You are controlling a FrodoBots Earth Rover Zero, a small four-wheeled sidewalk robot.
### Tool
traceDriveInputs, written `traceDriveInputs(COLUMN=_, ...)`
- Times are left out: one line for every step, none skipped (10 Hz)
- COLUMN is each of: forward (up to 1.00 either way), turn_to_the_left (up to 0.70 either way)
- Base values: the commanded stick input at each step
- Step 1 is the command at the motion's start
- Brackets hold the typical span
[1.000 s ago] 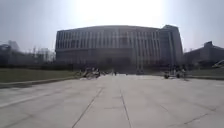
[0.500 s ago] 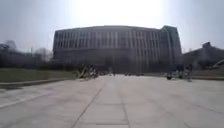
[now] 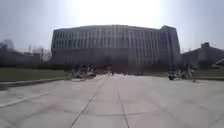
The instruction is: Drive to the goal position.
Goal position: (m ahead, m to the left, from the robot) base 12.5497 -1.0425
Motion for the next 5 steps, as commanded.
traceDriveInputs(forward=1.00, turn_to_the_left=0.00)
traceDriveInputs(forward=1.00, turn_to_the_left=0.00)
traceDriveInputs(forward=1.00, turn_to_the_left=0.00)
traceDriveInputs(forward=1.00, turn_to_the_left=0.00)
traceDriveInputs(forward=1.00, turn_to_the_left=0.00)
